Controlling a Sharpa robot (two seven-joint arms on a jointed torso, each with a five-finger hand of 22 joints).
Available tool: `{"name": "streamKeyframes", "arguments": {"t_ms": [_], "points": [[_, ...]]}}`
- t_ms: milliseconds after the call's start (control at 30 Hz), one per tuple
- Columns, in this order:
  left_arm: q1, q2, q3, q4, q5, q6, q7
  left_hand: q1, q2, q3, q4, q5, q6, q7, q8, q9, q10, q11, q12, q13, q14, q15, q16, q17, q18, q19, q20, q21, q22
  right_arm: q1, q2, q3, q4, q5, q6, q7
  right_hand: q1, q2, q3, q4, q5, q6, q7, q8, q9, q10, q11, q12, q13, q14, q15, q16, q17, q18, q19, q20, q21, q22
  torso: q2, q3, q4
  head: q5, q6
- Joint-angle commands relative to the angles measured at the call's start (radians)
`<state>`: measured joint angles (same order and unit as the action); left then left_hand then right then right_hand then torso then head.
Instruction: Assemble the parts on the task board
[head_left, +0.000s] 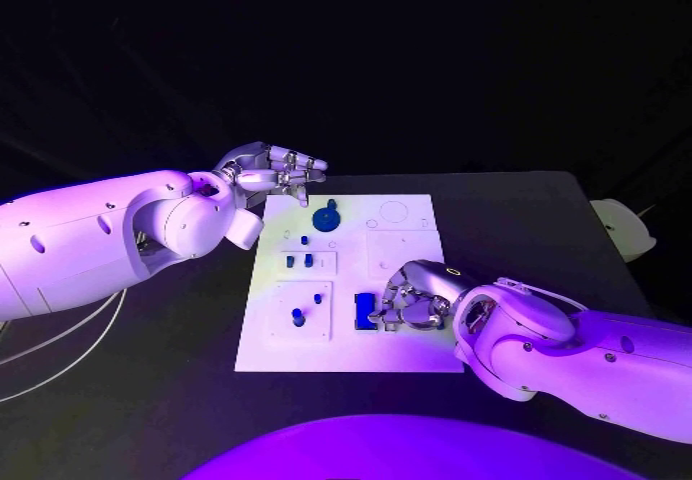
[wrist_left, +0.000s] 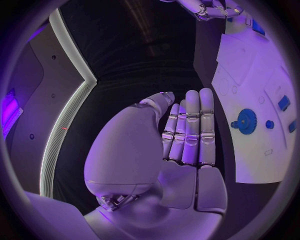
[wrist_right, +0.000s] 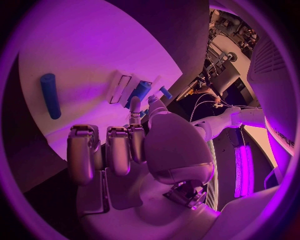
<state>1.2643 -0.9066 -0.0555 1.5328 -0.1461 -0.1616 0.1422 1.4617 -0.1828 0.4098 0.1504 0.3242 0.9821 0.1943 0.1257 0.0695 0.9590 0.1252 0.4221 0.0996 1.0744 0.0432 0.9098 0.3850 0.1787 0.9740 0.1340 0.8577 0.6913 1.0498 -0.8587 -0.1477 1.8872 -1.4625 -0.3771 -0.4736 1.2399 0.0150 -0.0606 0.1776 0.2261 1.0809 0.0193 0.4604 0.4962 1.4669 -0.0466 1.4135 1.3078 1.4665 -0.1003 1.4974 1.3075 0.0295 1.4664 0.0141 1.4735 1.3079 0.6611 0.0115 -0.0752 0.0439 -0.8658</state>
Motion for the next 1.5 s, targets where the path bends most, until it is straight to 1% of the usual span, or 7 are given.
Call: {"name": "streamKeyframes", "arguments": {"t_ms": [33,267,433,667,967,1333,1500], "points": [[0.000,0.000,0.000,0.001,-0.006,0.019,0.003,0.006,0.002,0.002,0.001,-0.003,-0.006,-0.002,0.005,0.001,-0.007,0.000,0.003,-0.001,-0.001,0.003,-0.004,-0.001,0.006,0.004,0.000,-0.003,-0.001,-0.001,-0.029,0.000,0.022,-0.015,-0.035,0.013,0.005,-0.007,0.001,-0.007,-0.005,-0.004,-0.003,0.003,0.001,0.023,-0.004,-0.005,0.129,0.080,-0.007,0.001,0.141,-0.008,0.071,-0.009,-0.007,0.234,-0.001,0.0005,-0.0006,-0.002,0.000],[0.000,0.001,0.000,0.000,-0.006,0.019,0.007,0.006,0.002,0.002,0.001,-0.003,-0.006,-0.002,0.005,0.001,-0.007,0.000,0.003,-0.001,-0.001,0.003,-0.004,-0.001,0.006,0.004,0.000,-0.003,-0.001,0.002,-0.133,0.000,0.048,0.012,-0.054,0.010,0.020,-0.003,0.011,-0.019,-0.004,-0.018,0.002,-0.008,-0.003,0.011,-0.001,-0.028,0.113,0.077,-0.005,-0.007,0.128,-0.004,0.064,-0.008,-0.026,0.229,-0.001,-0.0007,0.0000,-0.011,0.002],[0.000,0.002,0.000,-0.001,-0.006,0.024,0.014,0.002,-0.001,0.000,0.003,-0.004,-0.006,-0.002,0.005,0.001,-0.007,0.000,0.004,-0.002,-0.002,0.003,-0.004,-0.001,0.006,0.004,0.001,-0.004,-0.001,0.003,-0.213,0.000,0.059,0.013,-0.067,-0.003,0.012,-0.006,0.012,-0.017,-0.005,-0.051,0.024,-0.050,-0.025,0.004,0.017,-0.040,0.106,0.077,0.008,-0.007,0.130,-0.003,0.060,0.001,-0.036,0.227,0.000,0.0009,-0.0022,-0.018,0.002],[0.000,0.005,0.000,0.000,-0.006,0.024,0.017,0.001,-0.001,0.000,0.003,-0.004,-0.006,-0.002,0.005,0.001,-0.007,0.000,0.004,-0.002,-0.002,0.003,-0.004,-0.002,0.006,0.004,0.001,-0.004,-0.001,0.000,-0.263,-0.001,0.068,-0.015,-0.080,-0.044,0.006,-0.007,0.012,-0.014,-0.006,-0.056,0.033,-0.074,-0.038,0.001,0.025,-0.045,0.103,0.077,0.015,-0.008,0.128,-0.002,0.059,0.008,-0.038,0.226,0.000,0.0006,-0.0020,-0.033,0.004],[0.000,0.007,0.000,-0.001,-0.006,0.025,0.017,0.000,-0.002,-0.001,0.004,-0.004,-0.006,-0.003,0.006,0.001,-0.007,0.000,0.004,-0.002,-0.002,0.004,-0.004,-0.002,0.006,0.003,0.001,-0.004,-0.001,-0.018,-0.272,-0.004,0.061,-0.069,-0.078,-0.084,-0.011,-0.009,0.007,-0.004,-0.009,-0.048,0.037,-0.088,-0.047,0.000,0.029,-0.049,0.102,0.077,0.019,-0.008,0.128,-0.002,0.060,0.013,-0.038,0.226,0.001,0.0002,-0.0005,-0.047,0.002],[0.000,0.007,0.000,0.000,-0.006,0.027,0.016,0.000,-0.002,-0.001,0.004,-0.004,-0.006,-0.003,0.006,0.001,-0.007,0.000,0.004,-0.002,-0.002,0.004,-0.004,-0.002,0.006,0.003,0.001,-0.004,-0.001,-0.034,-0.218,-0.006,0.021,-0.082,-0.066,-0.095,-0.014,-0.010,0.006,-0.002,-0.010,-0.045,0.037,-0.090,-0.048,-0.001,0.029,-0.052,0.100,0.076,0.020,-0.010,0.126,-0.001,0.059,0.013,-0.041,0.225,0.001,0.0001,0.0020,-0.050,0.003],[0.000,0.007,0.000,0.000,-0.006,0.027,0.015,0.000,-0.002,-0.001,0.004,-0.004,-0.006,-0.003,0.006,0.001,-0.007,0.000,0.004,-0.002,-0.002,0.004,-0.004,-0.002,0.006,0.003,0.001,-0.004,-0.001,-0.039,-0.201,-0.006,0.006,-0.089,-0.059,-0.097,-0.014,-0.009,0.006,-0.002,-0.010,-0.045,0.037,-0.090,-0.048,-0.001,0.029,-0.052,0.100,0.076,0.020,-0.010,0.126,-0.001,0.058,0.013,-0.043,0.225,0.001,0.0007,-0.0004,-0.047,0.003]]}}
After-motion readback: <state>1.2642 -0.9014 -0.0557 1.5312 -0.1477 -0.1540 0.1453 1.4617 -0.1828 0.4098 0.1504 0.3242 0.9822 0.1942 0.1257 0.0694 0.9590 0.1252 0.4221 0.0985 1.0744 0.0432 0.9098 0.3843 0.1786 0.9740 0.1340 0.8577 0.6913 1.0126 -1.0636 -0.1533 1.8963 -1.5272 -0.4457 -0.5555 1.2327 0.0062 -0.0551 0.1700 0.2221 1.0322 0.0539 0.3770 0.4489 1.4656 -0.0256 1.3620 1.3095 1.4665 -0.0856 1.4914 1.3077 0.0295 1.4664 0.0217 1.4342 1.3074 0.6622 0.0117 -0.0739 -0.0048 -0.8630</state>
